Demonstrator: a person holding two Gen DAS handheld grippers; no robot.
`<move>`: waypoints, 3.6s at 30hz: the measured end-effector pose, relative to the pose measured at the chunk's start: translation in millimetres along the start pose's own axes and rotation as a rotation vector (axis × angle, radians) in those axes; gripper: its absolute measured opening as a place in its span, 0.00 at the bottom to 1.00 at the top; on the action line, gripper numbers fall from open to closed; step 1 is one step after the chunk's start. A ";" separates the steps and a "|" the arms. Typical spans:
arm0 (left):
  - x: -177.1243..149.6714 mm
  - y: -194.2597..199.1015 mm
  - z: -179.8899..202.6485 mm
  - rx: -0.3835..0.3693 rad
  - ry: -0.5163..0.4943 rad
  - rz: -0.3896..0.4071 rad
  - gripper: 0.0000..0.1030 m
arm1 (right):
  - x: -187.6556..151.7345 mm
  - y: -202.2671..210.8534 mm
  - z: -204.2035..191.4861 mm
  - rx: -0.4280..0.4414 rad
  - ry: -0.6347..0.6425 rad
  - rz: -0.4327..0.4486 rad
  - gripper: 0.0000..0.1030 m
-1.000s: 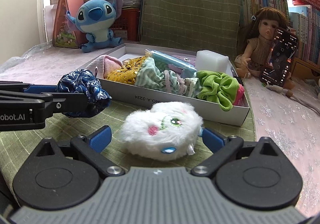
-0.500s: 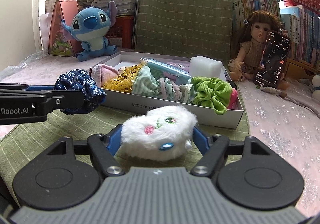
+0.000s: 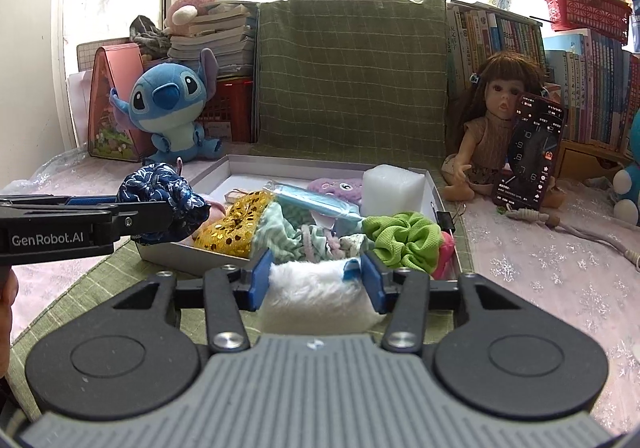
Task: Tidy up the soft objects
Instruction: 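Lift and carry the pouch and fluffy toy over the box with both grippers, then lower pouch and fluffy toy into the box and open both grippers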
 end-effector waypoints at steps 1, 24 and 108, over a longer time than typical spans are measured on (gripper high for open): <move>0.1 0.5 0.3 -0.002 -0.002 0.003 0.51 | 2.5 -1.0 1.3 0.004 -0.010 0.000 0.51; -15.8 -2.9 6.6 -0.020 -0.008 -0.033 0.51 | -45.0 -9.1 18.9 -0.067 0.057 -0.105 0.60; 48.5 -152.1 -49.5 -0.025 0.082 -0.167 0.76 | 77.8 -129.4 22.5 0.050 -0.272 -0.176 0.80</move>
Point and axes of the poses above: each gripper's, at about its wrist camera, not at the fingertips, and y roughly against the way its jaws point, z to its right, x to its top, the point moved 8 cm from there along -y, roughly the way its jaws point, and after that the axes turned 12 degrees about -y, right-handed, at the moved point
